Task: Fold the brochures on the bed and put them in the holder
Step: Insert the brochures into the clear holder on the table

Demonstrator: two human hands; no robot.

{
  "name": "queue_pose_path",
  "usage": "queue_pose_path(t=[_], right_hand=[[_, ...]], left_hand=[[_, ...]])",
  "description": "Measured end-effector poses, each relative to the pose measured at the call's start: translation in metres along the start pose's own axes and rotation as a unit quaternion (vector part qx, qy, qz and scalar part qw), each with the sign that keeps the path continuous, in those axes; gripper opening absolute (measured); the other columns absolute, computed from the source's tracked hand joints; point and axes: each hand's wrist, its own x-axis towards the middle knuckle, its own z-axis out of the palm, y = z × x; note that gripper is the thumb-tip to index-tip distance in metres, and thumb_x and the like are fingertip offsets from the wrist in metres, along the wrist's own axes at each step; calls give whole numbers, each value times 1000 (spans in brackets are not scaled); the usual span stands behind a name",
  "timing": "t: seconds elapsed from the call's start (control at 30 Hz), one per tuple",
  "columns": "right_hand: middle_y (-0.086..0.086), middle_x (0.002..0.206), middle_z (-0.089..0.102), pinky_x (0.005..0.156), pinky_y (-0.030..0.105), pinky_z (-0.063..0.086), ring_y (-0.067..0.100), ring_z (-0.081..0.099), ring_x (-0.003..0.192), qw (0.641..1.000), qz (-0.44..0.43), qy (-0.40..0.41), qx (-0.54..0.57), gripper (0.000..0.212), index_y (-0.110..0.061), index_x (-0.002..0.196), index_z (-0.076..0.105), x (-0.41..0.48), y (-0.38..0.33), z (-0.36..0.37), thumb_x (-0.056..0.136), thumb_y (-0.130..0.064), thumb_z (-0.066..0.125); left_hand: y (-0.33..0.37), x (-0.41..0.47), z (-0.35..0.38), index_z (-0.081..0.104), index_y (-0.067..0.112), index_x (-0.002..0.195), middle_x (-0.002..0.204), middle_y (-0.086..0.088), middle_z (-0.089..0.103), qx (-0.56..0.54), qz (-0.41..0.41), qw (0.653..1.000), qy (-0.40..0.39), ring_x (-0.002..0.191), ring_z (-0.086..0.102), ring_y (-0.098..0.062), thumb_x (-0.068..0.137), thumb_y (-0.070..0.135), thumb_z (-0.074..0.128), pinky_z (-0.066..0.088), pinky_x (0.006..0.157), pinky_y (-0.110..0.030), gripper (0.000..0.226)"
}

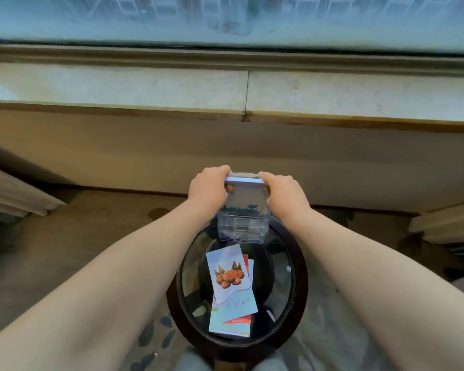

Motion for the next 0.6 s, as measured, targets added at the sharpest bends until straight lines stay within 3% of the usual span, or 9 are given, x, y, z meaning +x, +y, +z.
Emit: queue_pose_path(t=[0.13, 0.23, 0.4, 0.5, 0.6], right_hand=[[10, 99, 70, 66, 36, 52, 30, 57, 85, 1000, 12, -17, -23, 30, -18, 111, 63, 14, 12, 8, 92, 3, 54], [11, 108, 70, 73, 38, 54, 31, 55, 93, 999, 24, -29, -26, 30, -18, 109, 65, 21, 17, 16, 91, 3, 53], [10, 122, 69, 79, 39, 58, 30, 61, 104, 998, 21, -53, -23, 36, -22, 122, 64, 24, 23, 33, 92, -3, 63], [9, 128, 66, 87, 43, 59, 30, 61, 109, 996, 28, -81, -28, 46, -24, 133, 58, 24, 26, 47, 92, -2, 64], [6, 138, 56, 91, 40, 58, 27, 58, 115, 997, 19, -77, 12, 62, -30, 147, 47, 18, 26, 61, 94, -1, 62]], left_hand=[[2, 13, 14, 50, 22, 90, 92, -1, 60, 17, 9, 1000, -22, 76, 50, -21, 93, 5, 61, 28, 51, -25, 20], [0, 21, 23, 55, 20, 96, 101, -3, 64, 29, 4, 999, -35, 82, 53, -23, 94, 5, 60, 37, 59, -30, 15], [-10, 23, 43, 51, 22, 93, 107, -8, 67, 35, -11, 998, -55, 83, 54, -25, 94, 3, 59, 38, 56, -33, 20], [-15, 22, 54, 56, 22, 100, 110, -7, 67, 19, -28, 998, -62, 89, 58, -26, 95, 6, 60, 51, 64, -37, 18], [-21, 22, 65, 54, 23, 95, 106, -5, 66, 2, -59, 997, -50, 86, 57, -23, 94, 6, 63, 45, 57, -32, 19]])
